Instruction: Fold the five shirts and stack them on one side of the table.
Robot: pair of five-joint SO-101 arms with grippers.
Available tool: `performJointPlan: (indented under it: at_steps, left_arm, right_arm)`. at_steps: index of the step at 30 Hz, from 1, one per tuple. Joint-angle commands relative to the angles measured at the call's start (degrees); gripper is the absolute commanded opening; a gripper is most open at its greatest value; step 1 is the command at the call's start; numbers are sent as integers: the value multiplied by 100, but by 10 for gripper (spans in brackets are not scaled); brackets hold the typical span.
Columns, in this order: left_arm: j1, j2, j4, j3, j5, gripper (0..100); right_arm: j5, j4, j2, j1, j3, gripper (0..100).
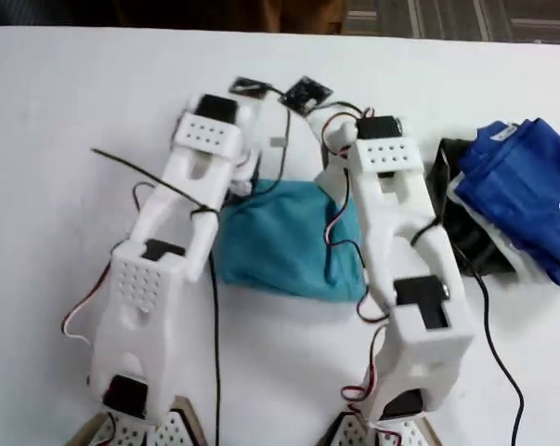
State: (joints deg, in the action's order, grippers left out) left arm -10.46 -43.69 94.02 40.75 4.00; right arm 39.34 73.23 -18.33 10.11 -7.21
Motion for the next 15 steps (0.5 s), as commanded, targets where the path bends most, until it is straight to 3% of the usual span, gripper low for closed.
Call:
performJointPlan:
  at_steps: [1, 10, 15]
  left_arm:
    - [-88, 79, -246, -312, 44, 64]
    - [53, 79, -554, -1033, 44, 64]
    - [62, 88, -527, -998, 44, 64]
  right_arm:
    - [-53, -75, -330, -259, -352, 20]
    - [-44, -66, -725, -1077, -563, 20]
    - [-79, 154, -347, -1024, -598, 20]
